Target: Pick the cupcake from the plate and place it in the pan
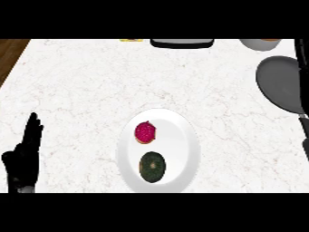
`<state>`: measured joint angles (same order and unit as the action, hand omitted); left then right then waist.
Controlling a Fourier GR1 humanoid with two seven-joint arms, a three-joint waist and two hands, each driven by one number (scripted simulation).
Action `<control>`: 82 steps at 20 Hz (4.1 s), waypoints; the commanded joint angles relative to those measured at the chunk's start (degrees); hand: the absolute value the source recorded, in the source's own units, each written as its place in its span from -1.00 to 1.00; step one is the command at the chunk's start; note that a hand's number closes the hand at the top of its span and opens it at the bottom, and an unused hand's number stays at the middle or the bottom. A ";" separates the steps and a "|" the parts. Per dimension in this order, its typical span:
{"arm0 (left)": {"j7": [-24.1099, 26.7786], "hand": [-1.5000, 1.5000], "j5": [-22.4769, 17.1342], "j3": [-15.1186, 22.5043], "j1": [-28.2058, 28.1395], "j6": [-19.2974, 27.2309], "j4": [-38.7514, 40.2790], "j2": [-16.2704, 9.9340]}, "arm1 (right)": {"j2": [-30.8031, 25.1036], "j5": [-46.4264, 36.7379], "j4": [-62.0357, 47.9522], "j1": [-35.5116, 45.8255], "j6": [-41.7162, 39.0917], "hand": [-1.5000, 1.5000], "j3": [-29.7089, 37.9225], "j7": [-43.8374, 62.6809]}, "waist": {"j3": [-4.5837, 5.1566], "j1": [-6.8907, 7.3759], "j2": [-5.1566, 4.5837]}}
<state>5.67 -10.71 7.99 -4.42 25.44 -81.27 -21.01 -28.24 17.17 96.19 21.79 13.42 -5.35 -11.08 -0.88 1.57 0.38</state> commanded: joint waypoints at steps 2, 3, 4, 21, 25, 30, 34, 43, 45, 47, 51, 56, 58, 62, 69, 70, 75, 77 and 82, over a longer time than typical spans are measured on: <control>1.33 0.00 -0.06 2.98 4.27 -3.89 -3.23 1.08 | 6.01 3.75 -3.66 4.52 -9.46 1.00 -8.91 -1.72 | 0.82 1.33 -1.04; 1.40 0.00 0.68 5.58 6.08 -4.71 -4.90 2.26 | 6.10 6.25 -3.22 6.22 -14.13 1.00 -11.71 0.50 | 0.80 2.39 -1.32; 2.07 0.00 0.82 7.15 8.89 -6.02 -5.49 3.25 | 7.27 7.38 -3.91 7.42 -17.69 1.00 -14.58 0.34 | 0.81 3.27 -2.07; 3.05 0.00 -0.99 11.66 8.59 -13.21 -8.08 7.57 | 7.94 -13.46 -46.21 27.66 -39.04 -1.00 -21.19 -19.76 | 0.86 0.53 -0.81; 3.77 0.00 0.07 12.02 8.02 -13.53 -7.34 7.91 | 9.71 -19.11 -47.40 32.34 -39.52 -1.00 -24.23 -17.34 | 0.88 -0.02 -0.66; 2.86 0.00 0.52 10.26 11.00 -12.58 -5.13 8.51 | 14.28 -28.14 -49.35 35.24 -38.60 -1.00 -32.21 -13.31 | 0.91 -0.23 -0.76; 1.69 0.00 -0.60 10.18 8.73 -14.53 -8.23 6.74 | 18.57 -34.49 -48.69 37.81 -38.46 -1.00 -38.08 -7.41 | 0.92 -0.25 -0.35; 5.52 0.00 0.54 9.06 5.68 -16.15 -6.13 8.17 | 25.04 -46.12 -52.48 34.90 -36.18 -1.00 -41.14 -5.52 | 0.89 -0.97 -0.44; 3.21 0.00 -0.49 6.58 8.74 -16.88 -6.20 8.27 | 26.43 -48.50 -56.41 34.77 -34.10 -1.00 -39.06 -8.27 | 0.88 -0.93 -0.54; 2.86 0.00 -0.66 6.46 4.18 -18.59 -10.61 5.70 | 24.03 -49.73 -54.45 32.02 -35.01 -1.00 -38.82 -8.80 | 0.88 -0.97 -0.39; 1.88 0.00 3.47 9.40 4.70 -15.34 -10.35 10.27 | 26.21 -53.51 -56.36 31.21 -34.78 -1.00 -36.43 -8.45 | 0.87 -0.99 -0.41; -0.84 0.00 3.94 9.47 3.73 -15.44 -13.59 11.42 | 25.98 -54.98 -57.92 31.36 -35.54 -1.00 -31.85 -11.08 | 0.87 -1.02 -0.39; 2.25 0.00 2.78 6.63 5.68 -18.05 -8.45 10.96 | 28.17 -52.82 -54.73 29.01 -35.95 -1.00 -33.84 -6.48 | 0.88 -0.87 -0.45; 1.26 0.00 4.97 6.57 8.86 -17.77 -7.58 12.29 | 28.22 -52.01 -59.59 31.56 -33.02 -1.00 -33.91 -9.81 | 0.87 -0.52 -0.56; 1.95 0.00 5.03 6.85 6.51 -19.10 -8.98 12.95 | 28.24 -48.68 -58.92 28.92 -30.95 -1.00 -41.23 -4.00 | 0.87 0.20 -0.62; 1.00 0.00 5.18 6.58 7.47 -19.03 -9.09 13.15 | 28.24 -50.19 -63.27 30.66 -30.87 -1.00 -40.21 -6.95 | 0.87 0.04 -0.66; 0.96 0.00 3.98 4.30 9.04 -20.05 -8.12 12.41 | 28.24 -53.79 -66.27 32.68 -27.18 1.00 -46.05 -14.32 | 0.86 0.75 -0.93; 3.11 0.00 4.70 5.09 8.99 -20.49 -5.26 13.58 | 28.24 -52.83 -66.51 32.77 -24.64 1.00 -47.10 -13.05 | 0.87 1.23 -1.08; -0.49 0.00 6.69 5.89 9.48 -18.55 -7.86 14.66 | 28.24 -51.79 -69.28 32.93 -20.68 1.00 -47.10 -15.34 | 0.84 1.32 -1.07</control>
<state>6.12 -5.37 13.11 4.94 5.85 -88.63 -7.49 0.01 -35.20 30.29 54.13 -10.01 -51.94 -24.27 -0.18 2.61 -0.29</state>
